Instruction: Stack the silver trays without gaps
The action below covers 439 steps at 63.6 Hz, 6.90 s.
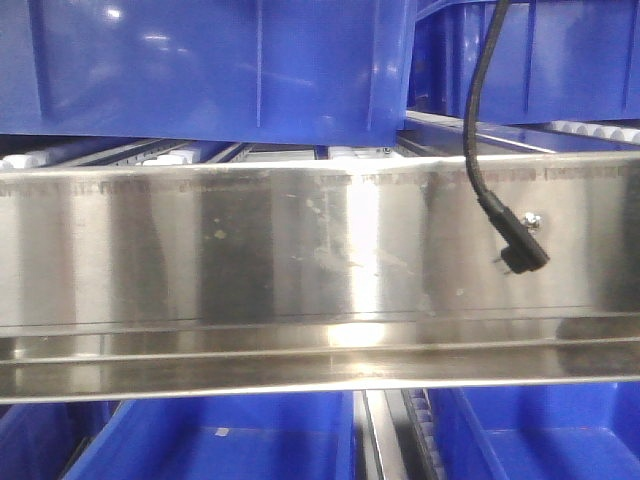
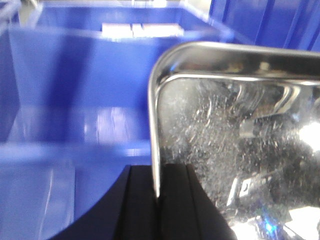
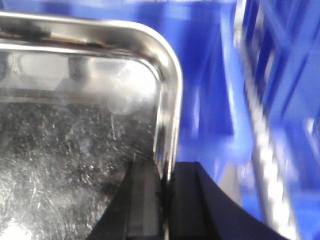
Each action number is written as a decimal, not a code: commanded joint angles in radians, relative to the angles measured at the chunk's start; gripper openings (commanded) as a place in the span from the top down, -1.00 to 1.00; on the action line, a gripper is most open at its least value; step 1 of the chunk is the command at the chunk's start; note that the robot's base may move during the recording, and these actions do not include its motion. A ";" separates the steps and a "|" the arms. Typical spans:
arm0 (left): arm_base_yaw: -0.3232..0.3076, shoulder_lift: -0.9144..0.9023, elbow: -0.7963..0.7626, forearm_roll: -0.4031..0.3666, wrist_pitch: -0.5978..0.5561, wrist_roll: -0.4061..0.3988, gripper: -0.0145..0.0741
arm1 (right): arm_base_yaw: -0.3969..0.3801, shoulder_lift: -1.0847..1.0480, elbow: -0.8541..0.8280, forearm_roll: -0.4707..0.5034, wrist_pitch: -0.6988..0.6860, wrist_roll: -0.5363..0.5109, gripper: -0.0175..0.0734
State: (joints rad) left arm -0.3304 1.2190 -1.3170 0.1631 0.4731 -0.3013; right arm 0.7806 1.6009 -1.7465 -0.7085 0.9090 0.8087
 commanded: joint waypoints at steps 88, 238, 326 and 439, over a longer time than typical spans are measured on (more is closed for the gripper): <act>-0.013 -0.011 -0.014 -0.015 -0.088 0.001 0.71 | 0.008 -0.007 -0.008 -0.004 -0.244 -0.013 0.79; -0.013 -0.011 -0.014 -0.015 -0.088 0.001 0.71 | -0.043 -0.006 -0.008 0.052 -0.295 -0.013 0.79; -0.013 -0.011 -0.014 -0.015 -0.088 0.001 0.71 | -0.043 -0.006 -0.008 0.052 -0.363 -0.013 0.79; -0.013 -0.011 -0.014 -0.015 -0.088 0.001 0.71 | -0.041 -0.006 -0.008 0.052 -0.364 -0.013 0.79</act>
State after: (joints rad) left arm -0.3266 1.2169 -1.3191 0.1909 0.4420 -0.3088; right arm 0.7249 1.5970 -1.7465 -0.6776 0.7714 0.8025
